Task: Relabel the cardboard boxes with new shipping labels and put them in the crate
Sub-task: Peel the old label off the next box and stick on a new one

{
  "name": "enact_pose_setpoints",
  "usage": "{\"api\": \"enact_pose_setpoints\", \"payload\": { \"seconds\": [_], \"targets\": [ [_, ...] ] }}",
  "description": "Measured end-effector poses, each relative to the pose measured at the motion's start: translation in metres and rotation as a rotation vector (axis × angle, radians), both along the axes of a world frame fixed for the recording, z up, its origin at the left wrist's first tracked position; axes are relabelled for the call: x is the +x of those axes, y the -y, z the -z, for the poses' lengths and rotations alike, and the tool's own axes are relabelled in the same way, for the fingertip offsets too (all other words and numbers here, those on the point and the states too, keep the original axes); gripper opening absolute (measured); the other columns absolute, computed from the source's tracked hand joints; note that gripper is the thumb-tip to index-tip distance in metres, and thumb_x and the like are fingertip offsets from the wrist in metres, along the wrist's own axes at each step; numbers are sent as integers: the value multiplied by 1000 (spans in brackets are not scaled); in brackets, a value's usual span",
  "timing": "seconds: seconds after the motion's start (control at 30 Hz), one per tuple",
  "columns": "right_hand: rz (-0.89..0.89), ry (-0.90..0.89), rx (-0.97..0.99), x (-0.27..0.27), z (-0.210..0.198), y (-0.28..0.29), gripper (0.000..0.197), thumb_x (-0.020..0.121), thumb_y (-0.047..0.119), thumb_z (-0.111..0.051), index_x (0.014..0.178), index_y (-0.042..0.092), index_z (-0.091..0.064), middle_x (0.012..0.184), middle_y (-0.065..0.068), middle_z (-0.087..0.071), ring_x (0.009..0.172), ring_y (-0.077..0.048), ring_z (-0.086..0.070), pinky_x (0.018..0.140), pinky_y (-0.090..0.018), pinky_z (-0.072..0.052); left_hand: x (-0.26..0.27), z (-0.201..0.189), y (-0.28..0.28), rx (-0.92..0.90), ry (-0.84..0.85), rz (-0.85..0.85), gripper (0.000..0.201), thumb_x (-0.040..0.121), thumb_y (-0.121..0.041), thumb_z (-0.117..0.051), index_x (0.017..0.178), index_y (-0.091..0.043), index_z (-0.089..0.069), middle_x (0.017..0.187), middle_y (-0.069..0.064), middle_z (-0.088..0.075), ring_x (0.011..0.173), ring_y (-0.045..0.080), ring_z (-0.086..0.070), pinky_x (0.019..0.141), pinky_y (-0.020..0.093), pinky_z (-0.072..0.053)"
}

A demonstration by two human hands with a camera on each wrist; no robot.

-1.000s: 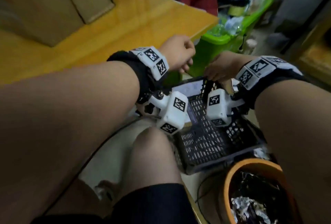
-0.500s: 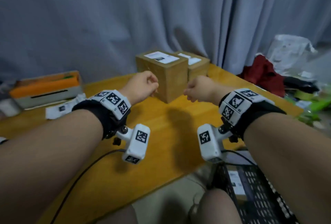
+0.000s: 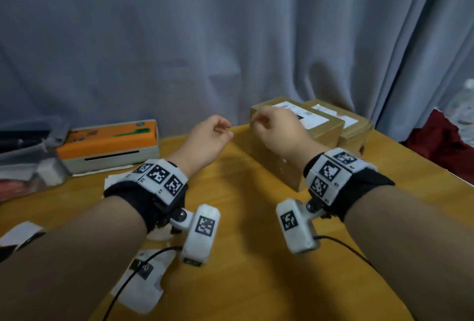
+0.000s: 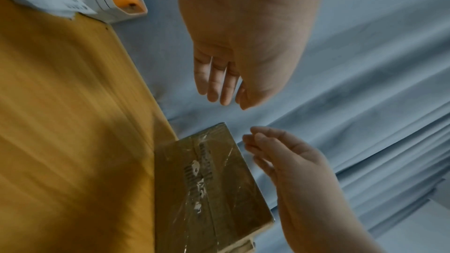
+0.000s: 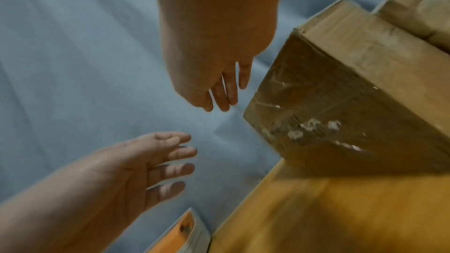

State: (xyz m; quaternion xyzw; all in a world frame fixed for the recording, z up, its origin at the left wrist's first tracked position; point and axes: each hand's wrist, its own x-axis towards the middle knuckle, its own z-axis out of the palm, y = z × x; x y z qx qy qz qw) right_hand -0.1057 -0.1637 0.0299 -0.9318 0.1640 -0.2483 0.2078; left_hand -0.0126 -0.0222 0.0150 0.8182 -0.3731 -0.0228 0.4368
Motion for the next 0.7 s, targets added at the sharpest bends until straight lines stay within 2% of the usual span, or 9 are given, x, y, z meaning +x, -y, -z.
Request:
{"api": "enact_pose_setpoints", "payload": {
  "seconds": [0.07,0.13,0.2,0.33,0.43,0.47,0.53,0.63,0.7],
  "targets": [
    [98,-14,-95,10,-12,24,24,88,22,-50,104,20,-66,108,-7,-66,105,-29,-58,90,-37,-46,5,-4,13,15,9,19,22,92,-15,-56,112,-6,-58,103,2,-57,93,12,-53,83,18,-38],
    [229,-145,-176,14,-22,52,27,90,27,-49,113,22,-63,120,-11,-59,116,-32,-50,97,-41,-38,8,-9,27,47,15,28,24,92,-18,-56,113,-9,-57,112,5,-57,101,15,-55,90,21,-39],
    [296,-319,-145,14,-26,81,34,91,35,-49,122,25,-57,129,-11,-53,121,-34,-46,101,-43,-36,10,-16,39,67,17,13,25,91,-23,-57,114,-12,-56,117,7,-56,104,19,-56,94,26,-41],
    [170,-596,-73,5,-28,104,45,96,45,-39,138,28,-45,144,-7,-45,129,-28,-44,105,-35,-34,5,-26,55,80,11,-20,30,93,-26,-55,120,-13,-54,126,7,-50,109,17,-52,92,20,-35],
    [43,-569,-77,-3,-26,89,45,97,46,-40,139,31,-44,144,-6,-45,129,-26,-44,103,-30,-33,-5,-20,54,116,-2,2,39,94,-32,-53,128,-15,-50,133,8,-43,118,19,-48,99,21,-32],
    [-9,-541,-43,-5,-24,80,47,96,46,-42,140,31,-43,143,-6,-46,127,-25,-46,100,-28,-36,-11,-16,50,134,-8,16,44,94,-35,-52,133,-16,-47,136,8,-40,122,20,-46,102,22,-31],
    [-94,-502,46,-9,-19,59,50,96,46,-43,142,30,-39,139,-5,-48,116,-24,-53,83,-23,-43,-22,-9,41,212,21,12,53,93,-43,-50,140,-20,-41,143,5,-34,133,21,-36,109,25,-25],
    [-163,-521,149,-15,-17,34,51,97,42,-43,145,27,-33,123,-5,-48,78,-19,-57,51,-28,-53,-35,-2,21,391,56,-8,62,91,-52,-45,146,-25,-32,154,-2,-22,142,23,-20,115,32,-15],
    [-201,-569,142,-21,-23,27,50,97,39,-45,144,23,-36,121,-7,-50,76,-26,-62,54,-35,-58,-36,-5,7,469,46,3,63,91,-55,-43,147,-29,-29,157,-6,-16,145,22,-14,117,35,-10]
  ]
}}
